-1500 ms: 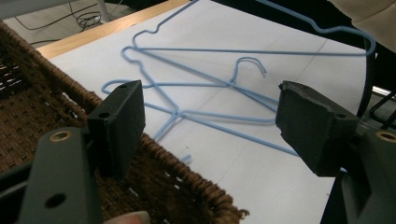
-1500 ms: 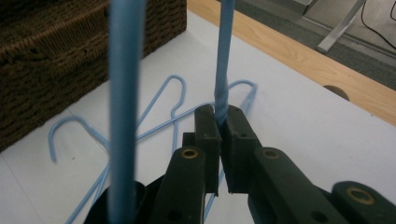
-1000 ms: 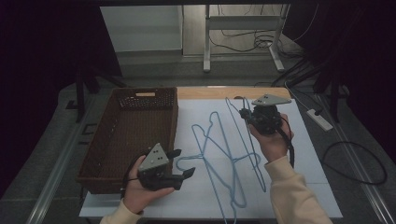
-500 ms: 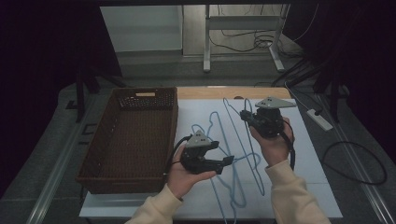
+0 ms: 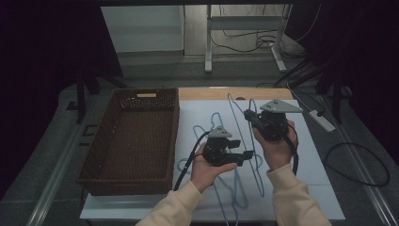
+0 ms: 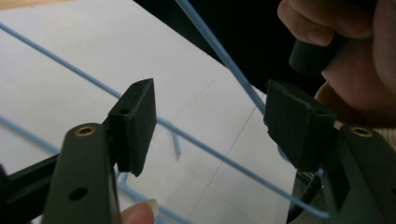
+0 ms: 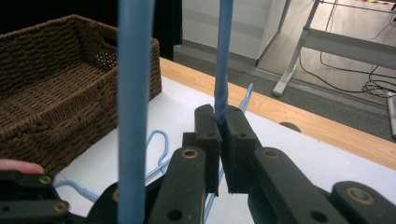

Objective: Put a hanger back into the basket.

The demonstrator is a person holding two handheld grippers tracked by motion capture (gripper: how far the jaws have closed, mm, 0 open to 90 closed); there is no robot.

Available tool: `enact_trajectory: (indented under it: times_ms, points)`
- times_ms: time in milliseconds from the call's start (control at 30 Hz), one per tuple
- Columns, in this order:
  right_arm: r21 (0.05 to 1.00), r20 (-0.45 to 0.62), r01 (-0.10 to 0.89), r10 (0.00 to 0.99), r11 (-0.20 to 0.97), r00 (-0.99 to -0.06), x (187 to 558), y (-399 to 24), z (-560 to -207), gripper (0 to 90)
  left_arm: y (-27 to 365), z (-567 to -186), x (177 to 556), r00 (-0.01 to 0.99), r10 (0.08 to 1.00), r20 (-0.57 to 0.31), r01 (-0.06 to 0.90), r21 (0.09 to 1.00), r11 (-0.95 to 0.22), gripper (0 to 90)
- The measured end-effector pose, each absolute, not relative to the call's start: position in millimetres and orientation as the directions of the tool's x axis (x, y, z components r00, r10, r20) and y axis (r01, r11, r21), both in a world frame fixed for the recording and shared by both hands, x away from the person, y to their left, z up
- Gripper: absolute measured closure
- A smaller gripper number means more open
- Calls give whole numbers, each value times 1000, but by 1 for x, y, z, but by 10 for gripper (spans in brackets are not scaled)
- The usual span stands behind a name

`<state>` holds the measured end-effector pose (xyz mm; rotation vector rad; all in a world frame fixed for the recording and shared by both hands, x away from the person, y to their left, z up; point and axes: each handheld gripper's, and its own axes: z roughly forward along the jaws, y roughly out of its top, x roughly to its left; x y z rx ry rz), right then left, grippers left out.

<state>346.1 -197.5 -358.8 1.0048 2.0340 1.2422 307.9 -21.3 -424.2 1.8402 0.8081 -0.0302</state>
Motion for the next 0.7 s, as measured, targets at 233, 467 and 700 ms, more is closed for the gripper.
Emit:
enact_trajectory:
  times_ms: [233,467,700]
  points:
    - [911,-68,300,822,282,-566,344,-197,-359,866,-31,-425,314,766,474,-435,567,804,-179,453]
    - [918,-67,289,824,272,-563,343,-196,-360,865,-33,-427,320,757,402,-515,615,769,-173,671]
    - [922,-91,264,820,283,-565,339,-199,-359,844,-21,-419,321,735,425,-529,647,734,-206,786]
